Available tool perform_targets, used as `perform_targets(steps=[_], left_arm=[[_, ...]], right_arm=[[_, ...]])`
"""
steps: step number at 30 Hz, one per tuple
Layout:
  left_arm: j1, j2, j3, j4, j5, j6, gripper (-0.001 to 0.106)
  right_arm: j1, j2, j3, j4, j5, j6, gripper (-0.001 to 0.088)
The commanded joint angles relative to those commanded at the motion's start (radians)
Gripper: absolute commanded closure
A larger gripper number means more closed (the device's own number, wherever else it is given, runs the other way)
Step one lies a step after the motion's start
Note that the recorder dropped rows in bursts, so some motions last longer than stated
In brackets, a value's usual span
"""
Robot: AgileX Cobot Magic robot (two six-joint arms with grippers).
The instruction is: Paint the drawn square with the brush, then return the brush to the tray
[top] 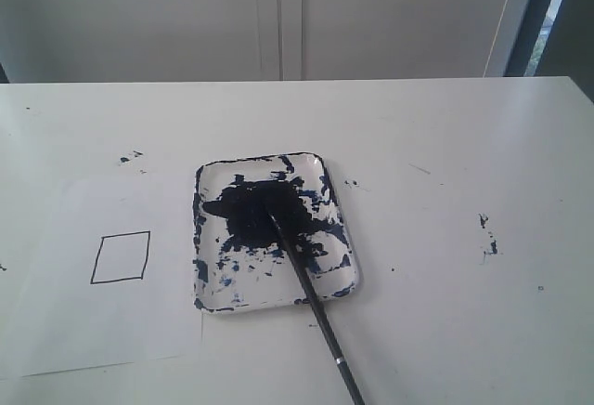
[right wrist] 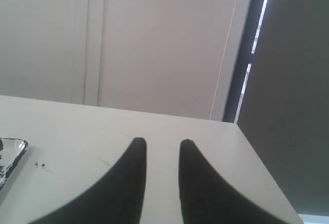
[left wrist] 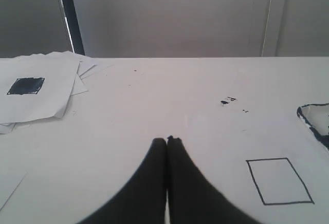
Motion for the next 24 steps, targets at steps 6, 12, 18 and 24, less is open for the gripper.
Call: perform_targets(steps=[6,12,18,24], left_arm=[[0.000,0.000,-0.002,0.000,-0.032,-0.062,0.105],[0.000,0.000,-0.084,0.000,-0.021,-0.082,0.105],[0.000,0.029,-0.152,0.000,0.015,-0.125,0.105],[0.000,0.131,-0.203,0.000,0.072,-0.123,0.105]], right_arm=[[0.000,0.000,-0.020,0.002,0.066,0.024,0.0638],[0.000,0.000,-0.028,0.002,0.000,0.092,0.0638],[0.000,0.000,-0.056,0.002,-0.029,0.133,0.0638],[0.000,0.018,-0.125,0.002,0.007,0.127,0.0638]])
